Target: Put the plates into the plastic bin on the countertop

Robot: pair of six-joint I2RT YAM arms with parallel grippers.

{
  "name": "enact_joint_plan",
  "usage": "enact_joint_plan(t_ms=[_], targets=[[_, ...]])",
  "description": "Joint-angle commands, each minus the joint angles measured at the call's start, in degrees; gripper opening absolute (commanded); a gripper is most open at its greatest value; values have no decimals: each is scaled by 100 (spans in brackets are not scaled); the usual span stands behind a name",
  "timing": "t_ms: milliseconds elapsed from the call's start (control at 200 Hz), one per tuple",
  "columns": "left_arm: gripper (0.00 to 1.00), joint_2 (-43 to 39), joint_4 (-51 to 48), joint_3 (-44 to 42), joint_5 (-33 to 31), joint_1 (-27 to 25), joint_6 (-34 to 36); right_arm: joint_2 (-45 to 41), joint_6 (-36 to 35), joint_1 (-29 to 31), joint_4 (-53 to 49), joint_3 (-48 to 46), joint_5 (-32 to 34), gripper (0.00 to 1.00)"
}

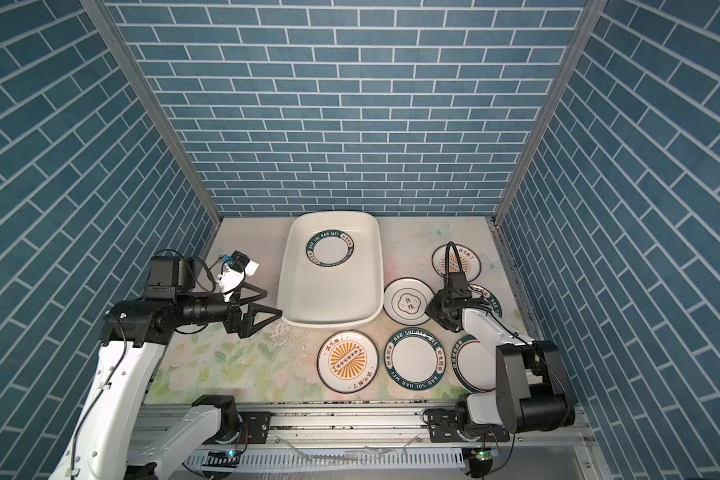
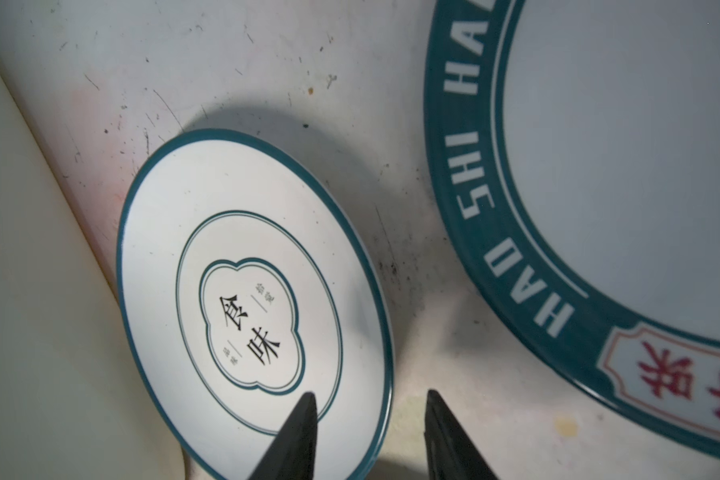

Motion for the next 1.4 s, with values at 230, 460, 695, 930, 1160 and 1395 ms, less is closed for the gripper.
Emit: enact_joint_plan(t_ms=[230, 460, 695, 930, 1160, 1395], targets=[[100, -76, 127, -68, -45, -29, -90, 352, 166, -40, 500, -134, -302, 41], [100, -72, 219, -50, -23, -29, -197, 439, 155, -52, 563, -183, -323, 38], [100, -49, 193, -41, 0, -29, -189, 450, 361, -75, 984, -387, -430, 36], [99, -97, 187, -23, -37, -29, -193, 521, 448, -101, 1188, -440, -539, 32], [100, -142, 166, -1, -58, -29, -207, 469, 528, -136, 1315, -527, -593, 27], [100, -158, 193, -13, -43, -29, -241, 447, 634, -197, 1500, -641, -696, 26]])
